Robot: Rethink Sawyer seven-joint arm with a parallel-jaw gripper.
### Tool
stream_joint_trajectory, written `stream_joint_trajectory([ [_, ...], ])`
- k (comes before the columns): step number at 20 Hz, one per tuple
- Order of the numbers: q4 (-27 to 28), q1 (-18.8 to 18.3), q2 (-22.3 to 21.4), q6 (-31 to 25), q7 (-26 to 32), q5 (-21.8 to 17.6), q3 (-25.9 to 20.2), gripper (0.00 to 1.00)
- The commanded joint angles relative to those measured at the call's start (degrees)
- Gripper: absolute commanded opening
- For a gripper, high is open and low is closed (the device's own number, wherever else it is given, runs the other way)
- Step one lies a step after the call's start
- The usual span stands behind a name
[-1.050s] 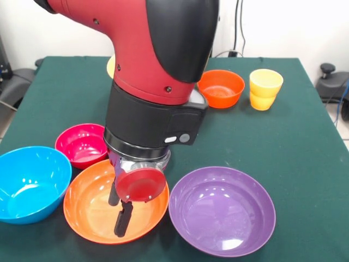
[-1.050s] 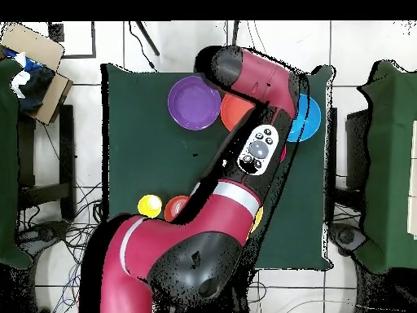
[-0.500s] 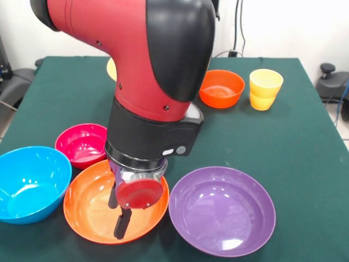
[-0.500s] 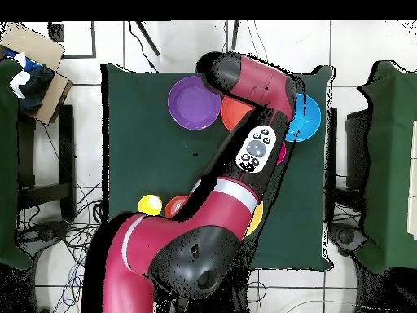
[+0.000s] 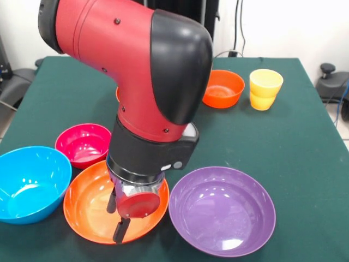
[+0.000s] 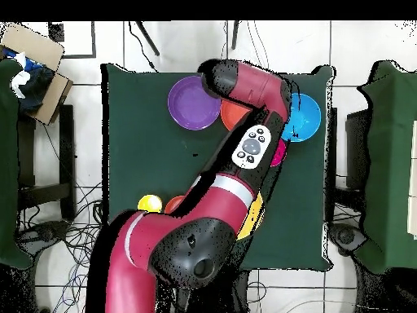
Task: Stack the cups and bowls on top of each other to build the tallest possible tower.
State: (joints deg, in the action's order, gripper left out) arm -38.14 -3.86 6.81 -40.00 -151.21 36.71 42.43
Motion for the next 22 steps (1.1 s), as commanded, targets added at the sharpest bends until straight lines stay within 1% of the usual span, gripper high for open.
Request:
stream_joint_trajectory([
  [1, 2.41, -0.48, 1.74, 1.37, -13.56, 1.64, -1.82, 1.00],
  [7, 0.75, -0.58, 0.80, 2.23, -11.41, 2.03, -2.79, 1.00],
  [13, -0.42, -0.70, -0.46, 1.68, -9.86, 1.76, -3.79, 1.00],
  [17, -0.89, -1.38, 0.41, 3.55, -9.05, 1.57, -4.76, 1.00],
  [22, 2.48, -2.13, 4.48, 4.87, -11.84, 2.19, -2.30, 1.00],
])
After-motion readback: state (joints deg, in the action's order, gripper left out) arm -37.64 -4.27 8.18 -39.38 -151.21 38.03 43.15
